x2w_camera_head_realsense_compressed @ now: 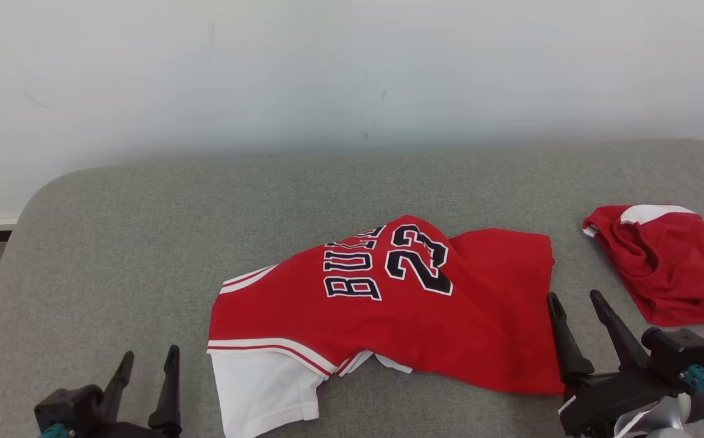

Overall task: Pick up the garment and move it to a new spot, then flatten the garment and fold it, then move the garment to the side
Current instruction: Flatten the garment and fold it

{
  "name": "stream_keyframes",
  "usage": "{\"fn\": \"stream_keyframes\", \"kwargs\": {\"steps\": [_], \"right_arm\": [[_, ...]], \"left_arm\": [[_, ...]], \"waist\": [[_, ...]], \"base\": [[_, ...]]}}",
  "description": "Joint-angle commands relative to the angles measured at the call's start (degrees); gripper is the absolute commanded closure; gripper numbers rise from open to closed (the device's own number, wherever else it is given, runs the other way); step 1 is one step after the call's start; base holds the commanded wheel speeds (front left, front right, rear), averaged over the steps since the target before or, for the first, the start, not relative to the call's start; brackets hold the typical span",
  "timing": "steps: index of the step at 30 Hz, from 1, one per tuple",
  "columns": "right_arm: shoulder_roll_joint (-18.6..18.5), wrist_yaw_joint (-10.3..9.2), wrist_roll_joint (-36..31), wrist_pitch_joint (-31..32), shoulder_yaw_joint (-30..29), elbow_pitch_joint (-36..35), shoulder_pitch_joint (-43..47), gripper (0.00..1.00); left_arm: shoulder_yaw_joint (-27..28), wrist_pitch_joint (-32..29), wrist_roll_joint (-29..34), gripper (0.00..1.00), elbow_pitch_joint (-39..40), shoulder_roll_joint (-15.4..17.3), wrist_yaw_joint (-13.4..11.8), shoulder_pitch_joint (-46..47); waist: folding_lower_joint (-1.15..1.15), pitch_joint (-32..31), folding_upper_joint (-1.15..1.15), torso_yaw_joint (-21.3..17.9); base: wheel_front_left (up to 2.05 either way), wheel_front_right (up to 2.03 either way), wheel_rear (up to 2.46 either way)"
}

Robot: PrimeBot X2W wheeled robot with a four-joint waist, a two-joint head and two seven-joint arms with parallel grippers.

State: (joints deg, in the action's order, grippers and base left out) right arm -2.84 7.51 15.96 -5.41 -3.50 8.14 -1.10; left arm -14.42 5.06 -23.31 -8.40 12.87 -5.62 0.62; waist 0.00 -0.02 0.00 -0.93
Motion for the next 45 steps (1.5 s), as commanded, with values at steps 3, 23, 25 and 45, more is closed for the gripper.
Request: {"fn": "stream_keyframes", "kwargs": {"steps": [3,23,25,45], "right_arm": [[-0.13,-0.02,-0.91,1.65,-0.5,-0.28,-0.65,0.0],[-0.13,-0.02,-5.01,28.66,-6.98,-5.69,3.63,0.0],[-0.14,-0.02,-4.8,29.57,-7.18,-5.61,4.08,0.0],[-0.13,-0.02,-6.82,29.7,-5.48,0.44,4.23,0.0]], "left_arm": [[-0.57,-2.2,-1.4,0.0,0.14,-0.23,0.14,-0.31],[-5.88,-19.4,-5.17,0.0,-2.8,-1.16,0.36,0.08],[-6.24,-19.62,-5.25,0.0,-3.55,-1.4,0.33,0.31],[-7.86,-19.82,-6.17,0.0,-11.35,-3.25,-0.15,1.17]], "waist": [[0.0,0.45,0.0,0.21],[0.0,2.66,0.0,0.29],[0.0,2.78,0.0,0.22],[0.0,3.15,0.0,-0.24]], "base": [[0.0,0.0,0.0],[0.0,0.0,0.0],[0.0,0.0,0.0],[0.0,0.0,0.0]]}}
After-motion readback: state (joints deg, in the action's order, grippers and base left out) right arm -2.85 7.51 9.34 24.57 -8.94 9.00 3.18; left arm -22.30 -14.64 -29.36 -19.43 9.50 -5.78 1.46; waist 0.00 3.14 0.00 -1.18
